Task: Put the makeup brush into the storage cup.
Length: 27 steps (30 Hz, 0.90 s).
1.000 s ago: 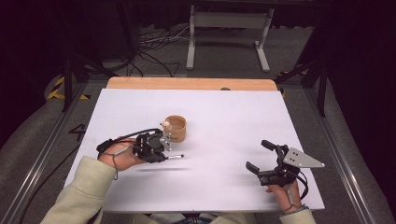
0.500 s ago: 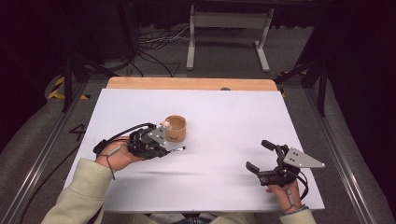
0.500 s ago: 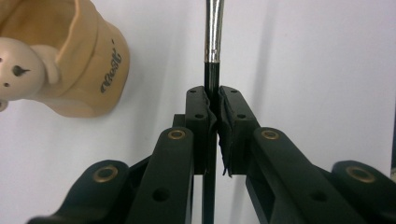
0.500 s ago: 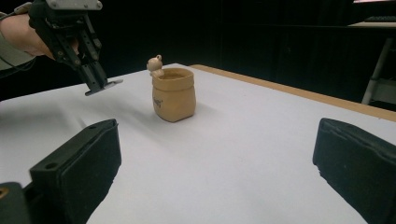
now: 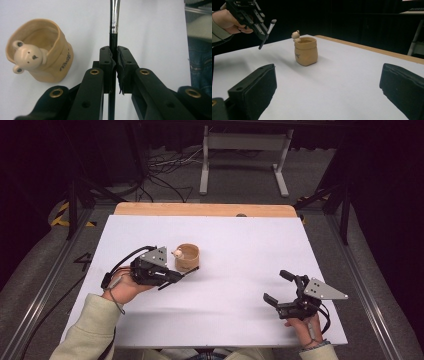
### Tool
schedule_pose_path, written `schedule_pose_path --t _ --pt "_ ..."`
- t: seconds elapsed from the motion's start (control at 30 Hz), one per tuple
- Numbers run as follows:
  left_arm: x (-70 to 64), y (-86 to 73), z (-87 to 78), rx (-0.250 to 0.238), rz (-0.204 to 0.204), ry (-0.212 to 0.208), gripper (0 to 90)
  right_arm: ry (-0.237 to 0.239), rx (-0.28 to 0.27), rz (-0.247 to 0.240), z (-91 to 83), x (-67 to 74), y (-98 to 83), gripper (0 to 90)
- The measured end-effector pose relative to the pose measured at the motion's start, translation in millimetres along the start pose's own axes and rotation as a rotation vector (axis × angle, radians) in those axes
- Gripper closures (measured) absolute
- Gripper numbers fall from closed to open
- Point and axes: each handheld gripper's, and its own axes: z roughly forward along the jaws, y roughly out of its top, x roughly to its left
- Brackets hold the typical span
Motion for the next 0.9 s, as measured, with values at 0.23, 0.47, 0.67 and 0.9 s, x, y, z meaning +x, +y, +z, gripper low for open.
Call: schedule_pose_path --t 0.23,0.47,0.67,0.9 --pt "-2.1 0.0 -0.2 -0.104 -0.022 0.000 83.1 0.000 0.002 -0.014 -0.3 0.6 0.5 2.7" --pt "-2.0 -2.3 -2.4 -0.211 -0.056 0.005 83.1 -0.006 -0.001 -0.021 -0.1 1.5 1.0 1.5" --pt "-2.9 -3.4 -4.3 -0.291 -0.085 0.049 83.1 -0.016 0.009 -0.050 1.5 2.8 1.2 0.7" --pt "-0.4 -5.3 -6.7 -0.369 -0.137 0.062 83.0 -0.017 0.010 -0.039 1.7 2.0 0.6 0.3"
